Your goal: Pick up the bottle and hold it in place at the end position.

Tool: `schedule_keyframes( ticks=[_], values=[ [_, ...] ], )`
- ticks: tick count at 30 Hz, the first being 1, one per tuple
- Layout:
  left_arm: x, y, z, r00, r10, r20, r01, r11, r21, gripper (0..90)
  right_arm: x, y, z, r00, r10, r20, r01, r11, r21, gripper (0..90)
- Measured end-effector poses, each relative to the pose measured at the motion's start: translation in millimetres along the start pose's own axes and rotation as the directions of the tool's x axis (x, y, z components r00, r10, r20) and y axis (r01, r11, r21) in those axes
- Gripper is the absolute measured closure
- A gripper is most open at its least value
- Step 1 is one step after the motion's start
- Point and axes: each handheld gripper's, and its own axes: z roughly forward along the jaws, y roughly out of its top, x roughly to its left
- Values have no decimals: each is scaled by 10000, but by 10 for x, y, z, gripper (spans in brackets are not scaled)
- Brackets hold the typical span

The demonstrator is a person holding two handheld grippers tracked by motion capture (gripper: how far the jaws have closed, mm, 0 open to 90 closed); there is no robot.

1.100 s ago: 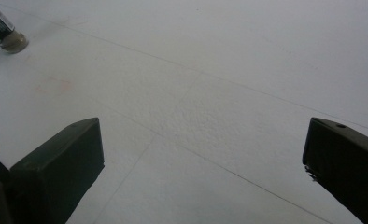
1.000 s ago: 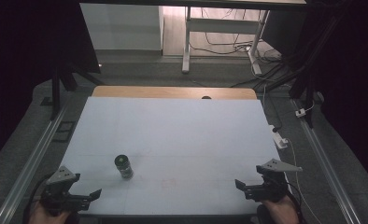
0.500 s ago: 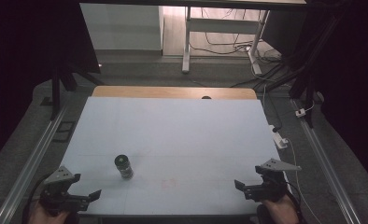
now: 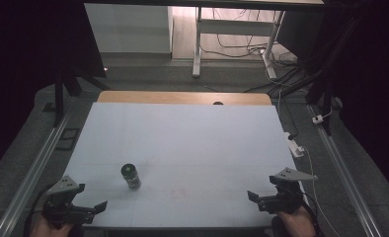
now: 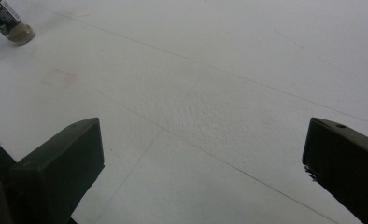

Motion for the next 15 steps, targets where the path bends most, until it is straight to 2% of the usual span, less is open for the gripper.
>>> schedule_keyframes(
  ticks=[6, 11, 15],
  values=[
    [-6, 18, 13, 10000, 8, 6, -8, 10000, -58, 0, -1, 1, 5, 10000, -19, -12, 19, 10000, 47, 0],
    [-18, 44, 30, 9998, 180, 69, -178, 9997, -192, 0, 1, 2, 10, 10000, -76, -13, 76, 9999, 75, 0],
    [-11, 58, 38, 9993, 167, 348, -157, 9994, -306, 0, 1, 2, 8, 10000, -60, -14, 60, 10000, 75, 0]
  ],
)
